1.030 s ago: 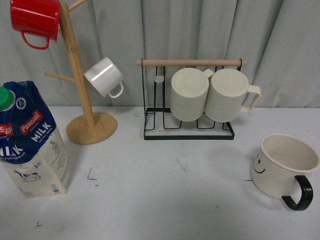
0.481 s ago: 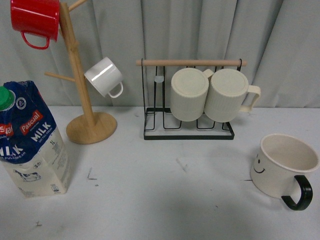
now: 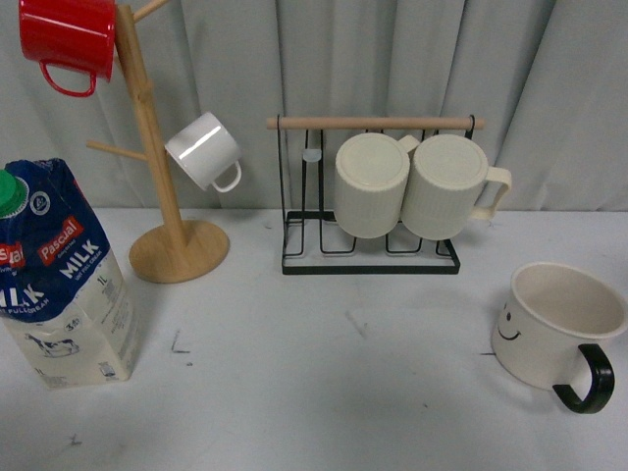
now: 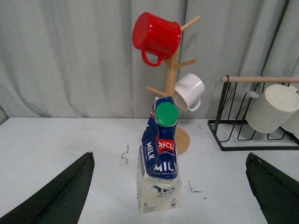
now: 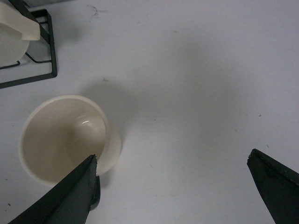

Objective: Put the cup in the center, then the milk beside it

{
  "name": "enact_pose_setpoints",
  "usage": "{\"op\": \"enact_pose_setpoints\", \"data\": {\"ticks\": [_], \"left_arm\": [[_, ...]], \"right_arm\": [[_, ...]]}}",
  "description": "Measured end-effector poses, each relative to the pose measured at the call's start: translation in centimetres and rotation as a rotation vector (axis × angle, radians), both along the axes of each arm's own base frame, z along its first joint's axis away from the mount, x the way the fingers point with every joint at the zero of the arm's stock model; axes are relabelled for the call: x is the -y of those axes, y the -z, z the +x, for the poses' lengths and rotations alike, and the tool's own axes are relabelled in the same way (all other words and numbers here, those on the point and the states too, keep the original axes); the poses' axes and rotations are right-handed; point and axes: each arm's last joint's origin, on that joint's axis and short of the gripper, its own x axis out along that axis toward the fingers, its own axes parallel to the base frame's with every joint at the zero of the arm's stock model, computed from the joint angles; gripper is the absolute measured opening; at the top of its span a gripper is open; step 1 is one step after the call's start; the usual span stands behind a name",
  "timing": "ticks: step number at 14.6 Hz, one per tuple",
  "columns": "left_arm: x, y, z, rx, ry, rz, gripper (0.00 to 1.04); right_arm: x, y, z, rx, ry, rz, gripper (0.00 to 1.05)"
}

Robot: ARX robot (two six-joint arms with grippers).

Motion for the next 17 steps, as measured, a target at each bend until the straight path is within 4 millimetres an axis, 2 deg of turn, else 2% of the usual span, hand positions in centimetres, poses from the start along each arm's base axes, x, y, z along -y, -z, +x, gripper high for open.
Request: {"op": "enact_pose_setpoints", "data": {"ticks": [3, 6, 8, 12, 17], "left_arm": [[0.0, 0.0, 0.0, 0.000, 0.000, 0.000, 0.98], [0.0, 0.0, 0.0, 0.000, 0.000, 0.000, 0.98], [0.0, 0.0, 0.0, 0.000, 0.000, 0.000, 0.98], [0.0, 0.0, 0.0, 0.000, 0.000, 0.000, 0.98], [0.0, 0.0, 0.0, 0.000, 0.000, 0.000, 0.98]], "right_arm": [[0.0, 1.5, 5.7, -0.147, -0.001, 0.096, 0.98], [-0.7, 3.7, 9.4, -0.266, 0.008, 0.172, 0.98], [-1.6, 5.3, 10.7, -0.302, -0.010, 0.187, 0.98], [-3.2, 8.0, 11.5, -0.383, -0.015, 0.154, 0.98], [-4.1, 8.3, 11.3, -0.428, -0.019, 0.126, 0.40]]}}
